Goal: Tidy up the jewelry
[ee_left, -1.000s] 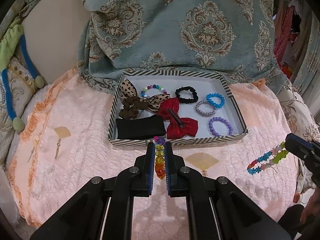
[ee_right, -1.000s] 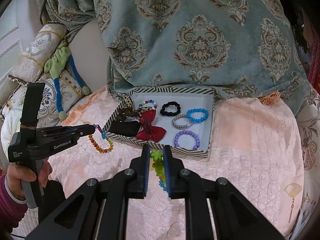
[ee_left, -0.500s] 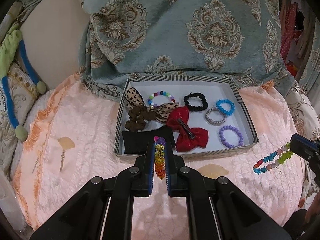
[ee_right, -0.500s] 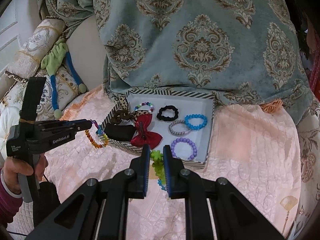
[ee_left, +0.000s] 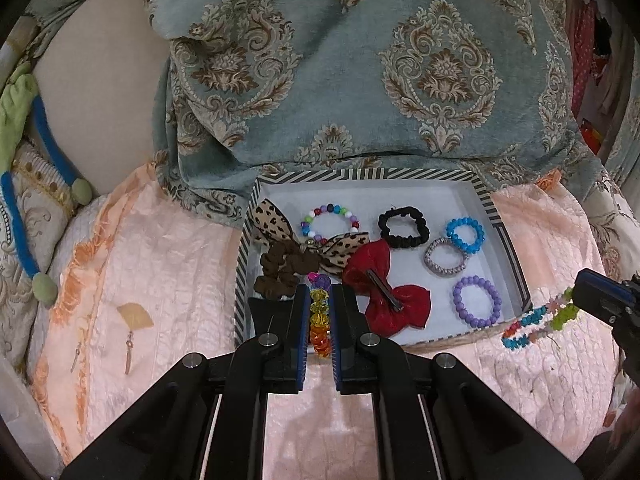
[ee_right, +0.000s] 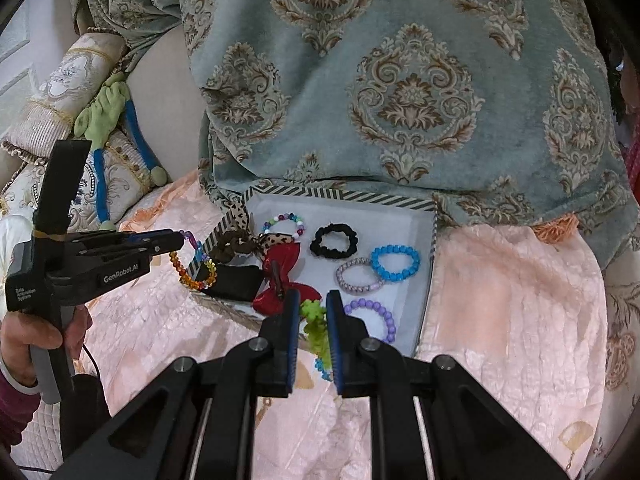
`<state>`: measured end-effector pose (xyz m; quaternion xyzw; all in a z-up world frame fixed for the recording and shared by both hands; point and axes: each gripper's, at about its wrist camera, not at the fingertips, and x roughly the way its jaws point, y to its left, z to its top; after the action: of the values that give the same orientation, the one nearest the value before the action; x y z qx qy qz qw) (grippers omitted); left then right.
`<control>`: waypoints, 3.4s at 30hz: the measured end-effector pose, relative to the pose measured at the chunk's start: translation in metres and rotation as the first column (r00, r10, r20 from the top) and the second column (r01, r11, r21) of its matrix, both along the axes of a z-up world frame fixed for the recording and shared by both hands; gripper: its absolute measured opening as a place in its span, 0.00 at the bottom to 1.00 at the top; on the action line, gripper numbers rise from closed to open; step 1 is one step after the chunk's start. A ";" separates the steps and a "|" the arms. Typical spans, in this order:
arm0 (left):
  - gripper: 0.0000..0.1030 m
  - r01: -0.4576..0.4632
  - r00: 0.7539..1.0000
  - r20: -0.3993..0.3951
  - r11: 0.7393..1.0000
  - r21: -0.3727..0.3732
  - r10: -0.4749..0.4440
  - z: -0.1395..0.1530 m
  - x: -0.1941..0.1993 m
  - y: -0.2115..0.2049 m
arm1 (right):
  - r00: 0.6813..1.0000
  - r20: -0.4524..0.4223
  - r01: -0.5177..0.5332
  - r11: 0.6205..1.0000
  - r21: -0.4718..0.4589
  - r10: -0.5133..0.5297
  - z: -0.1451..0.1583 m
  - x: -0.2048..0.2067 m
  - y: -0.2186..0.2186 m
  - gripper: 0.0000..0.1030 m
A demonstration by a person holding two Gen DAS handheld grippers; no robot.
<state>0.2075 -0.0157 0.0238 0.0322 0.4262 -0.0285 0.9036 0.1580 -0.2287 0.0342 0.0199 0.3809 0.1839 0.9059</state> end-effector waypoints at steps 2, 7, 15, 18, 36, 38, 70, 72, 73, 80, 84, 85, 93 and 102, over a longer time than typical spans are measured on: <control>0.00 0.002 1.000 -0.001 1.000 0.001 -0.002 0.000 0.004 -0.001 | 1.000 -0.003 -0.005 1.000 -0.006 0.005 -0.002 0.007 0.003 0.13; 0.00 0.013 1.000 -0.002 1.000 0.016 -0.013 0.000 0.015 -0.007 | 1.000 -0.013 -0.006 1.000 -0.021 0.006 -0.007 0.026 0.005 0.13; 0.00 0.038 0.999 -0.001 0.999 0.015 -0.038 -0.004 0.042 -0.023 | 0.999 -0.031 0.009 0.999 -0.033 -0.010 -0.015 0.065 0.001 0.13; 0.00 0.047 0.999 -0.008 0.999 0.010 -0.046 -0.007 0.054 -0.031 | 0.999 -0.032 0.012 0.999 -0.038 -0.014 -0.018 0.082 -0.001 0.13; 0.00 0.075 0.997 -0.027 0.996 -0.040 -0.076 -0.030 0.136 -0.068 | 0.999 -0.049 0.023 1.000 -0.013 -0.024 -0.042 0.174 0.002 0.13; 0.00 0.071 0.997 -0.028 0.996 -0.045 -0.072 -0.034 0.142 -0.066 | 0.999 -0.049 0.024 1.000 0.004 -0.024 -0.044 0.180 0.002 0.13; 0.16 -0.030 0.993 -0.120 0.997 -0.071 0.022 -0.084 0.099 -0.029 | 0.978 -0.138 0.149 0.986 -0.079 -0.159 -0.108 0.142 -0.016 0.46; 0.16 -0.025 0.994 -0.105 0.998 -0.064 0.018 -0.080 0.080 -0.031 | 0.976 -0.141 0.155 0.984 -0.086 -0.166 -0.107 0.128 -0.012 0.51; 0.16 -0.026 0.995 -0.102 0.998 -0.064 0.019 -0.079 0.073 -0.034 | 0.976 -0.140 0.154 0.984 -0.093 -0.166 -0.107 0.118 -0.010 0.52; 0.16 -0.044 0.996 -0.079 0.996 -0.078 0.037 -0.058 0.032 -0.019 | 0.969 -0.138 0.199 0.979 -0.046 -0.204 -0.091 0.073 -0.005 0.53; 0.16 -0.058 0.997 -0.060 0.995 -0.086 0.053 -0.048 0.013 -0.010 | 0.970 -0.125 0.204 0.978 -0.047 -0.208 -0.082 0.054 0.004 0.55; 0.16 -0.066 0.997 -0.049 0.994 -0.085 0.062 -0.044 0.005 -0.008 | 0.971 -0.117 0.206 0.977 -0.049 -0.211 -0.078 0.048 0.006 0.55; 0.16 -0.100 0.994 0.036 0.994 -0.039 0.101 -0.023 -0.030 -0.004 | 0.976 -0.070 0.205 0.978 -0.045 -0.208 -0.053 0.017 0.023 0.59; 0.16 -0.110 0.990 0.088 0.994 -0.020 0.111 -0.005 -0.051 -0.006 | 0.980 -0.034 0.196 0.979 -0.052 -0.198 -0.036 -0.002 0.033 0.60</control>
<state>0.1561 -0.0221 0.0191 0.0029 0.3866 0.0199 0.9220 0.1562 -0.1953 -0.0018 0.0389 0.3989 0.0836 0.9124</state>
